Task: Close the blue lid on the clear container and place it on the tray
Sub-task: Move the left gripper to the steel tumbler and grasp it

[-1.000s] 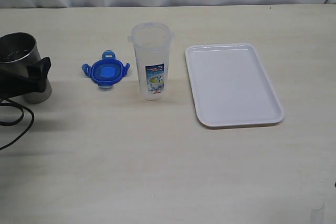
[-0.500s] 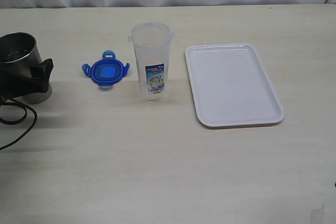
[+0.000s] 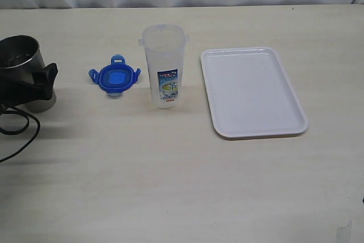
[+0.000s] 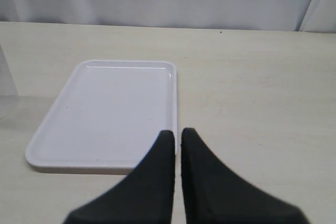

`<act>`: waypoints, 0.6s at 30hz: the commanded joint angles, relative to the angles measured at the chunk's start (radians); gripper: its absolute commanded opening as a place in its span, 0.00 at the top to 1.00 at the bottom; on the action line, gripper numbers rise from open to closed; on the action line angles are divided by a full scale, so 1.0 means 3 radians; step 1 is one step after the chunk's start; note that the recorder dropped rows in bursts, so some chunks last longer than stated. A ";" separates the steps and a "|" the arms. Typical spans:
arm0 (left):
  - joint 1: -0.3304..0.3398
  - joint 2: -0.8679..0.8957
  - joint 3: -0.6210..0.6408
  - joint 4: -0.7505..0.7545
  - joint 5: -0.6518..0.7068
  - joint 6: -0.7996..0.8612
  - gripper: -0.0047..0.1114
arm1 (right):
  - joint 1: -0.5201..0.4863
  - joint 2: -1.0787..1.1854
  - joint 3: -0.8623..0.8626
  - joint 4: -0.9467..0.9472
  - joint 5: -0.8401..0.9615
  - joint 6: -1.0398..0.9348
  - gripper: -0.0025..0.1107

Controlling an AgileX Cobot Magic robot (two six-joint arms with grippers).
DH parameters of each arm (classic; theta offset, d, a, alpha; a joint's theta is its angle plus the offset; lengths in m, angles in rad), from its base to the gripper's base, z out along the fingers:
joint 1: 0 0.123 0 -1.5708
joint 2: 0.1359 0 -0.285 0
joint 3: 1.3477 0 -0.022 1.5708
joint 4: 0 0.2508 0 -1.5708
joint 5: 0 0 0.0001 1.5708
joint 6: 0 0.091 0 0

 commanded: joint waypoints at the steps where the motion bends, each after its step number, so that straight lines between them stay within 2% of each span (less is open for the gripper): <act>1: 0.0001 0.0012 -0.0041 -0.0021 -0.0048 -0.0019 0.08 | -0.0015 -0.0015 0.0007 -0.0009 -0.0009 0.0000 0.94; 18: 0.0001 0.0012 -0.0149 0.0018 -0.0003 -0.0029 0.08 | -0.0015 -0.0015 0.0007 -0.0009 -0.0009 0.0000 0.94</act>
